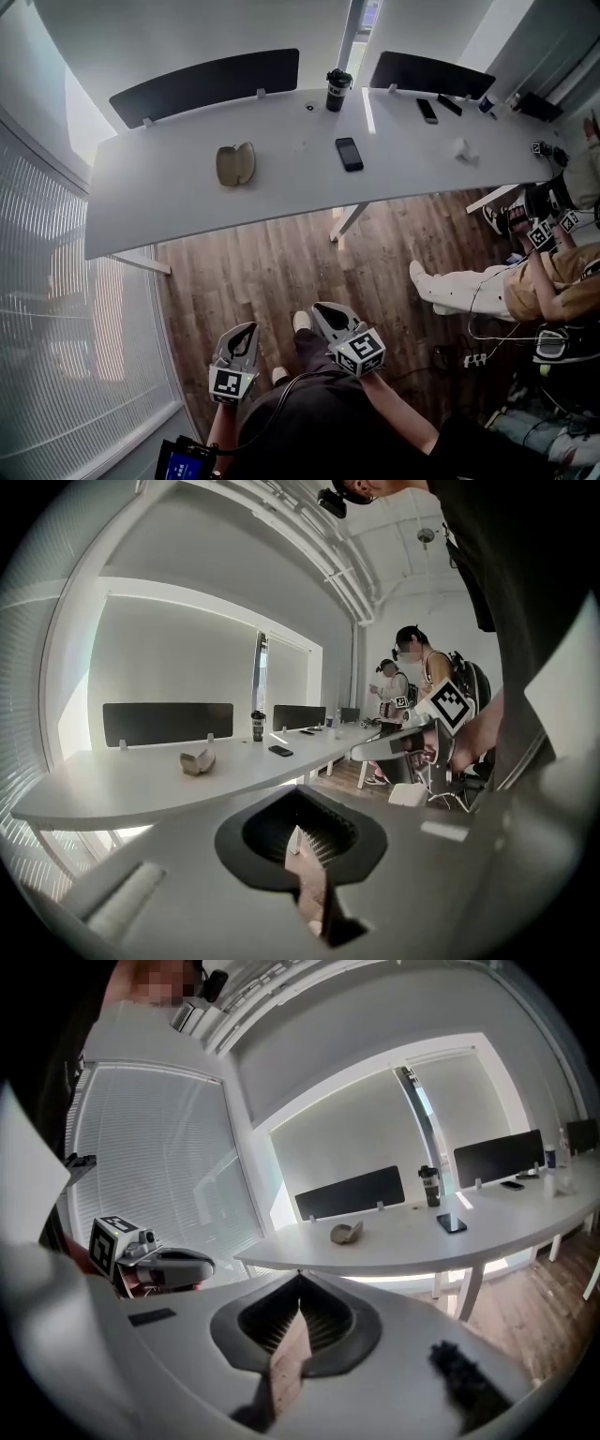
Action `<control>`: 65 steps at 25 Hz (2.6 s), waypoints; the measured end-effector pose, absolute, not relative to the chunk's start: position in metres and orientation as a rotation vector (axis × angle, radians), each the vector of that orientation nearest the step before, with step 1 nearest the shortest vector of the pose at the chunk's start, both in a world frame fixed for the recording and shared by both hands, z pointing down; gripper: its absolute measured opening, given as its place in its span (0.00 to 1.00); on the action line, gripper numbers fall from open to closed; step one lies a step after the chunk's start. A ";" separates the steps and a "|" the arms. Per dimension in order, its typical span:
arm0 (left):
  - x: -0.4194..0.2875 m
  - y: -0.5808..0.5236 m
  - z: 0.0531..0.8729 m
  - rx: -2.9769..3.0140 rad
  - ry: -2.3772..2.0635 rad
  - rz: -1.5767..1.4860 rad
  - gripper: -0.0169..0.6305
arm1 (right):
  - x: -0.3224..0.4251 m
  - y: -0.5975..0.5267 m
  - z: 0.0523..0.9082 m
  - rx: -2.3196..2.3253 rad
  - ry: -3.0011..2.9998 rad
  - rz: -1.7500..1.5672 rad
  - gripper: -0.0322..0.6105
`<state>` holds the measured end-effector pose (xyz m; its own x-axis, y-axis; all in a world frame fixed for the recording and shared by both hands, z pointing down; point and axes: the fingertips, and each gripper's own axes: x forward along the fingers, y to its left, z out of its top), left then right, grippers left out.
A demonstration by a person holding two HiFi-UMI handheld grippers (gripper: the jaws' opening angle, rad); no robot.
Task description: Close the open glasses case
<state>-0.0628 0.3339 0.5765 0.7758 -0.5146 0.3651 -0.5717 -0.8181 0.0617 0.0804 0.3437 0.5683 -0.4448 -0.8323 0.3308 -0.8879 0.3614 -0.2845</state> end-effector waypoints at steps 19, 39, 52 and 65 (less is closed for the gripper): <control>-0.050 0.278 0.567 2.746 -1.106 0.589 0.04 | 0.168 0.266 0.589 1.541 -2.513 0.676 0.06; -0.038 0.256 0.565 2.762 -1.150 0.559 0.04 | 0.164 0.258 0.588 1.514 -2.546 0.660 0.06; -0.046 0.205 0.584 2.737 -1.123 0.564 0.04 | 0.167 0.215 0.598 1.523 -2.493 0.672 0.06; -0.050 0.128 0.554 2.736 -1.113 0.430 0.04 | 0.133 0.158 0.570 1.512 -2.451 0.605 0.06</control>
